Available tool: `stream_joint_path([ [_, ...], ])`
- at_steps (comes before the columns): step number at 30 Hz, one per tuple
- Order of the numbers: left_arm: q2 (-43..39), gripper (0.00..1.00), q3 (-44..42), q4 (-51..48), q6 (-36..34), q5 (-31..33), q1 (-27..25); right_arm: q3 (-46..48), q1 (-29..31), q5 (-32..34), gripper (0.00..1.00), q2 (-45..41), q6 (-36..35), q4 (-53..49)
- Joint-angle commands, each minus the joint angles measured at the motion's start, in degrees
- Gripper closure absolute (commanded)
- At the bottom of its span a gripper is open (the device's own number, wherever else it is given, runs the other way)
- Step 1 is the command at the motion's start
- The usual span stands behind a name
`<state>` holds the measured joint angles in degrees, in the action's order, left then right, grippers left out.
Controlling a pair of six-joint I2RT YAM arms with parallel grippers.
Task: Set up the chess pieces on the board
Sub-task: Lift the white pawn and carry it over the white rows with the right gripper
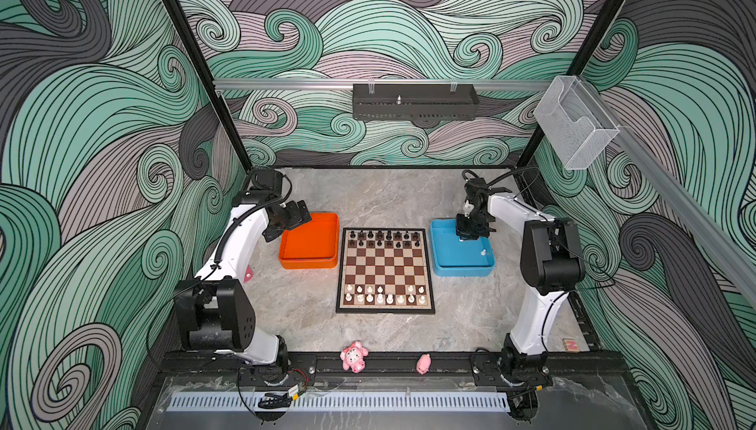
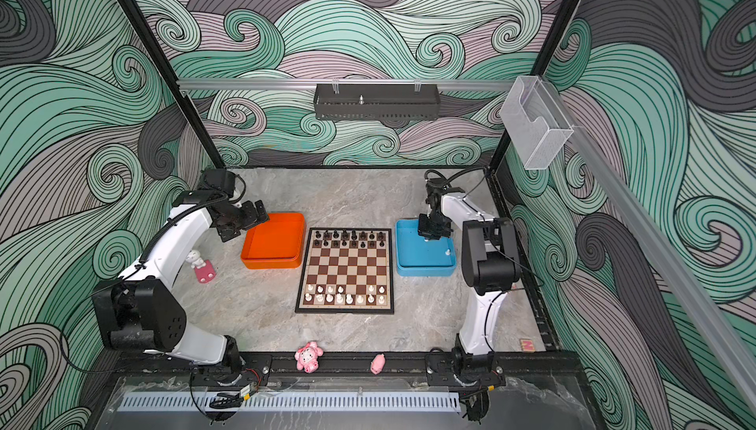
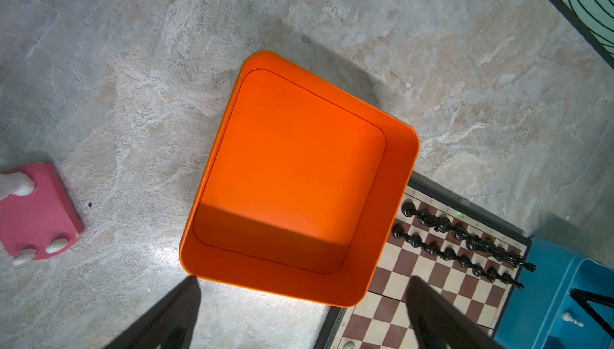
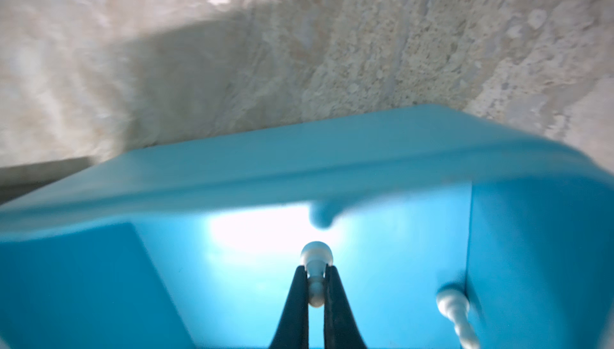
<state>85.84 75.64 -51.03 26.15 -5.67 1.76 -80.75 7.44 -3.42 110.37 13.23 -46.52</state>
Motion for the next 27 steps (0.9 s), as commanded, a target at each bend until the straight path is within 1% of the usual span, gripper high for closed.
stream_joint_path([
  [1, 0.6, 0.01, 2.4, -1.4, 0.0, -1.1, 0.6, -0.1, 1.7, 1.5, 0.96, -5.7, -0.8, -3.2],
  [6, 1.0, 0.01, 2.3, -1.2, -0.2, -1.5, 0.7, 1.3, 6.6, 1.7, 0.95, -11.8, -1.2, -6.6],
  [9, 1.5, 0.01, 2.4, -1.1, -0.2, -2.1, 0.7, 3.0, 12.3, 1.9, 0.95, -15.1, -0.8, -8.1],
  [14, 2.1, 0.02, 2.8, -1.3, -0.1, -3.2, 0.7, 5.5, 23.6, 2.2, 0.95, -18.3, 2.5, -8.5],
  [19, 1.8, 0.01, 2.7, -1.3, 0.0, -3.3, 0.7, 5.5, 32.2, 2.1, 0.95, -16.9, 5.2, -7.0],
  [27, 0.3, 0.01, 1.4, -1.6, 0.2, -3.0, 0.7, 5.0, 38.5, 0.4, 0.95, -12.2, 6.3, -4.2],
])
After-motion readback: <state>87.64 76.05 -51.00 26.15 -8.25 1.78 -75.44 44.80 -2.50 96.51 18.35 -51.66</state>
